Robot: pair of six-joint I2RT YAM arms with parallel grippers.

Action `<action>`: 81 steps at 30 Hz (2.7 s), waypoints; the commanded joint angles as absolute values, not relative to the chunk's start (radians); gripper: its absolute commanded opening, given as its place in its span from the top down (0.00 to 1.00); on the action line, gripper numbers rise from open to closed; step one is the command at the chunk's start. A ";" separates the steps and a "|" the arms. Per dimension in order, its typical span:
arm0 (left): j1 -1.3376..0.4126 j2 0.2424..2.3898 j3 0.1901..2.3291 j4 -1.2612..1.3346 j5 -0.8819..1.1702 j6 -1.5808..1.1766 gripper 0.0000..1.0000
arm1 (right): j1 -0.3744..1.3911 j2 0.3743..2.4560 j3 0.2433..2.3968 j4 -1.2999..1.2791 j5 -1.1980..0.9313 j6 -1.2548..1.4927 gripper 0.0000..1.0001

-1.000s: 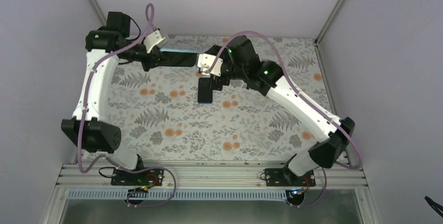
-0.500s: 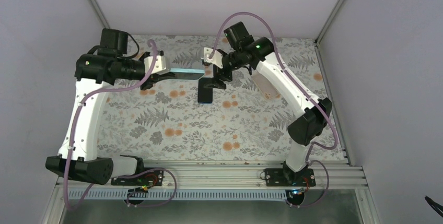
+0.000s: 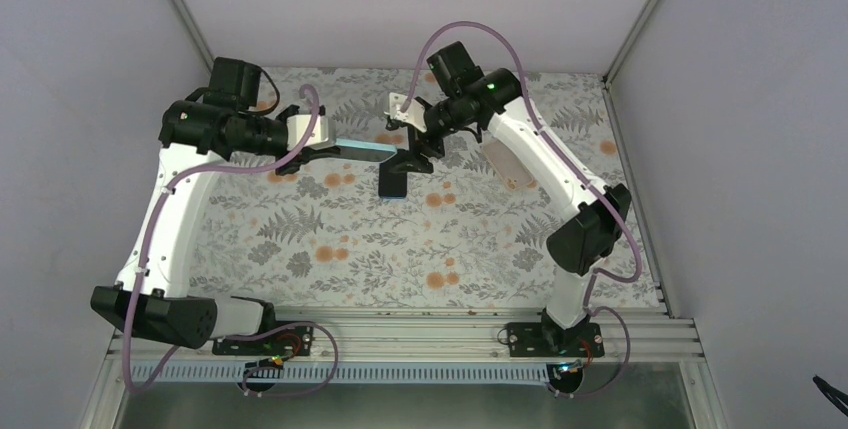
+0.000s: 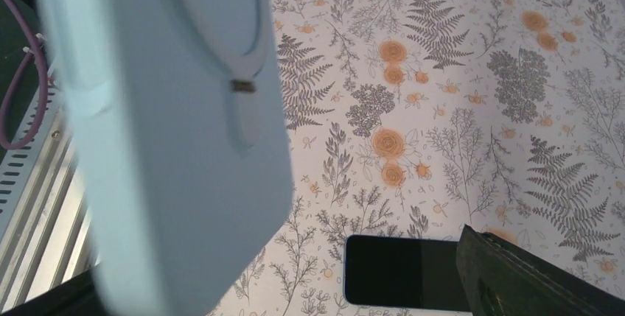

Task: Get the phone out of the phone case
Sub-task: Remove the phone case from the phone.

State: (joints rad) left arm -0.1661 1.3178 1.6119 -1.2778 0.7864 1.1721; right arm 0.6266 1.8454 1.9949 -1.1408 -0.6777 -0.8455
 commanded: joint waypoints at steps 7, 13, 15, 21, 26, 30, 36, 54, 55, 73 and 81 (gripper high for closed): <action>-0.220 1.307 1.663 -1.334 0.841 1.216 0.98 | 0.613 1.892 2.050 -1.154 -0.718 -0.877 0.00; -0.225 1.296 1.672 -1.356 0.844 1.224 0.98 | 0.595 1.899 2.055 -1.175 -0.726 -0.900 0.00; -0.234 1.289 1.670 -1.356 0.847 1.221 0.98 | 0.591 1.909 2.069 -1.186 -0.722 -0.906 0.00; -0.299 1.277 1.657 -1.356 0.836 1.186 0.98 | 0.586 1.943 2.128 -1.205 -0.686 -0.905 0.00; -0.364 1.269 1.642 -1.356 0.810 1.149 0.98 | 0.576 2.008 2.232 -1.253 -0.659 -0.918 0.00; -0.383 1.257 1.628 -1.356 0.793 1.135 0.98 | 0.555 2.048 2.272 -1.272 -0.644 -0.929 0.00; -0.417 1.234 1.598 -1.356 0.791 1.114 0.98 | 0.498 2.108 2.302 -1.210 -0.598 -0.873 0.00; -0.422 1.248 1.537 -1.300 0.701 1.118 0.98 | 0.390 1.911 1.979 -1.136 -0.709 -0.918 0.00; -0.421 1.244 1.530 -1.288 0.695 1.116 0.98 | 0.393 1.867 1.930 -1.129 -0.720 -0.927 0.00; -0.420 1.188 1.454 -1.124 0.699 1.047 0.98 | 0.472 1.521 1.494 -0.884 -0.829 -0.837 0.03; -0.420 1.184 1.447 -1.116 0.695 1.036 0.98 | 0.478 1.512 1.514 -0.864 -0.858 -0.811 0.03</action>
